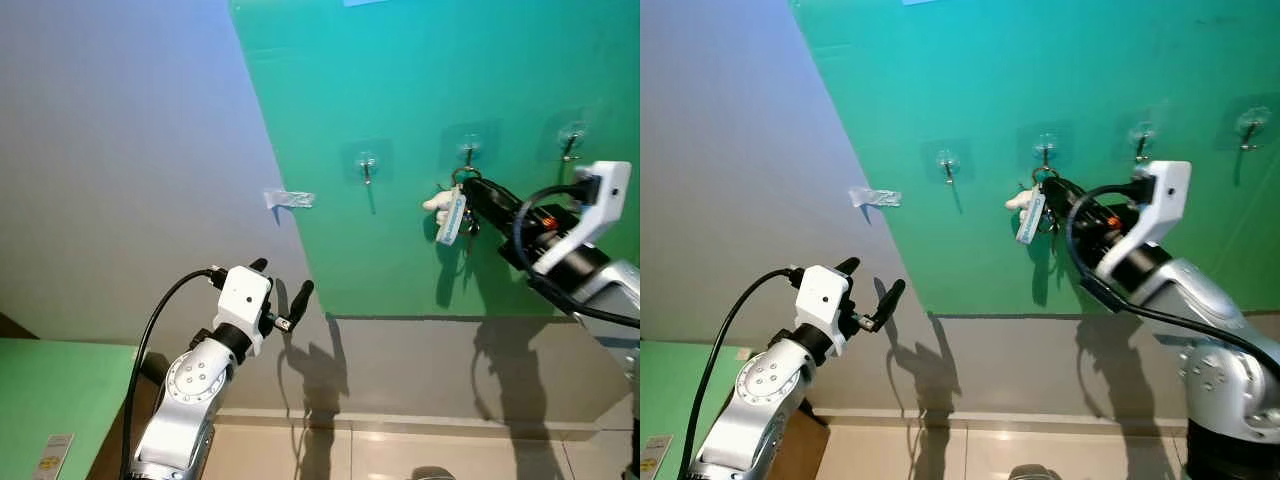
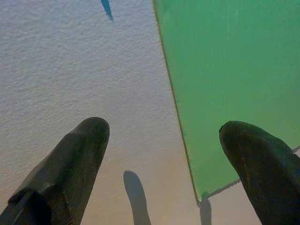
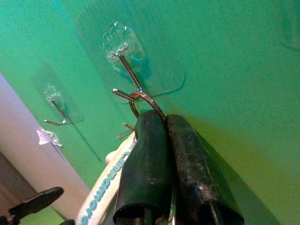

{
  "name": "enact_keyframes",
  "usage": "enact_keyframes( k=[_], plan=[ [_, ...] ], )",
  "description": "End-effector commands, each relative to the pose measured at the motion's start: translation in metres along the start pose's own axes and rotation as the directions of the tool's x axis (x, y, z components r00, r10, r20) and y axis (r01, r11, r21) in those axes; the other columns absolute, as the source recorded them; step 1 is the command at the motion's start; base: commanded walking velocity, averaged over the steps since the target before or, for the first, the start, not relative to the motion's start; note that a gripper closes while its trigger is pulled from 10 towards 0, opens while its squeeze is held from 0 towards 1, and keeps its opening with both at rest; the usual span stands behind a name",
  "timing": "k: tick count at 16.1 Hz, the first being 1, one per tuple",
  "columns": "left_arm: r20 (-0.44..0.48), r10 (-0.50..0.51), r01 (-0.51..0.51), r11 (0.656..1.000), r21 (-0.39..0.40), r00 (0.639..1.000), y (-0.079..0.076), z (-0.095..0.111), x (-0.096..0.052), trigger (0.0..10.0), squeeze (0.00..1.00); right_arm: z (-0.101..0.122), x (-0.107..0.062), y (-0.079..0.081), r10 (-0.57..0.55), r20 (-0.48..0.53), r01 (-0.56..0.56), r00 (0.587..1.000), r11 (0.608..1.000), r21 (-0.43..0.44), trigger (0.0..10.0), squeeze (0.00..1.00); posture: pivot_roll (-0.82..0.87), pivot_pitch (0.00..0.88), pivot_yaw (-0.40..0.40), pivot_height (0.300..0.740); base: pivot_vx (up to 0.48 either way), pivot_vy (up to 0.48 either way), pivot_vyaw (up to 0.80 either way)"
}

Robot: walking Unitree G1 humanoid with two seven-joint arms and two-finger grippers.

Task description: Hang keys on a hook

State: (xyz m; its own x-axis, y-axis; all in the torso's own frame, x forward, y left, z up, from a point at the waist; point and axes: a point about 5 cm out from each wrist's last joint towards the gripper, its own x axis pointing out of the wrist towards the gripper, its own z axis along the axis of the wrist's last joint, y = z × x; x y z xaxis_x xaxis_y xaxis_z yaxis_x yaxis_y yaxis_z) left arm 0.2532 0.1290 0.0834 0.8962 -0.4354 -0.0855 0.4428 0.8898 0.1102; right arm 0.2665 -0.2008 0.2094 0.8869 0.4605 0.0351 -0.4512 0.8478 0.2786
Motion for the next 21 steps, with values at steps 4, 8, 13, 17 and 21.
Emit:
enact_keyframes(
  k=[4, 8, 13, 17, 21],
  plan=[
    [-0.006, 0.02, -0.02, 1.0, 0.022, 1.0, 0.005, 0.001, 0.001, 10.0, 0.0, -0.016, 0.006, -0.022, -0.228, -0.04, 0.216, 0.973, 0.956, -0.2, 10.0, 1.0, -0.33, 0.007, 0.173, 0.74, 0.0, 0.0, 0.0],
    [0.005, 0.039, -0.039, 0.998, 0.051, 0.999, 0.01, 0.004, 0.003, 10.0, 0.0, -0.027, 0.008, -0.022, -0.275, -0.028, 0.252, 0.961, 0.912, -0.323, 10.0, 1.0, -0.32, 0.009, 0.172, 0.74, 0.0, 0.0, 0.0],
    [0.007, 0.059, -0.059, 0.997, 0.047, 0.998, 0.015, 0.004, 0.004, 10.0, 0.0, -0.029, 0.01, -0.023, -0.3, 0.037, 0.289, 0.953, 0.869, -0.402, 10.0, 1.0, -0.32, 0.011, 0.174, 0.74, 0.0, 0.0, 0.0],
    [-0.033, 0.172, -0.174, 0.982, -0.079, 0.985, 0.026, -0.003, 0.002, 10.0, 0.0, -0.052, -0.004, -0.023, -0.346, 0.054, 0.335, 0.937, 0.838, -0.431, 10.0, 1.0, -0.32, 0.015, 0.167, 0.74, 0.0, 0.0, 0.0],
    [-0.125, 0.143, -0.141, 0.99, 0.024, 0.982, -0.004, -0.049, -0.052, 10.0, 0.0, -0.152, -0.081, 0.0, -0.398, -0.183, 0.315, 0.899, 0.877, -0.363, 10.0, 0.0, -0.32, 0.024, 0.16, 0.74, 0.0, 0.0, 0.0]
  ],
)
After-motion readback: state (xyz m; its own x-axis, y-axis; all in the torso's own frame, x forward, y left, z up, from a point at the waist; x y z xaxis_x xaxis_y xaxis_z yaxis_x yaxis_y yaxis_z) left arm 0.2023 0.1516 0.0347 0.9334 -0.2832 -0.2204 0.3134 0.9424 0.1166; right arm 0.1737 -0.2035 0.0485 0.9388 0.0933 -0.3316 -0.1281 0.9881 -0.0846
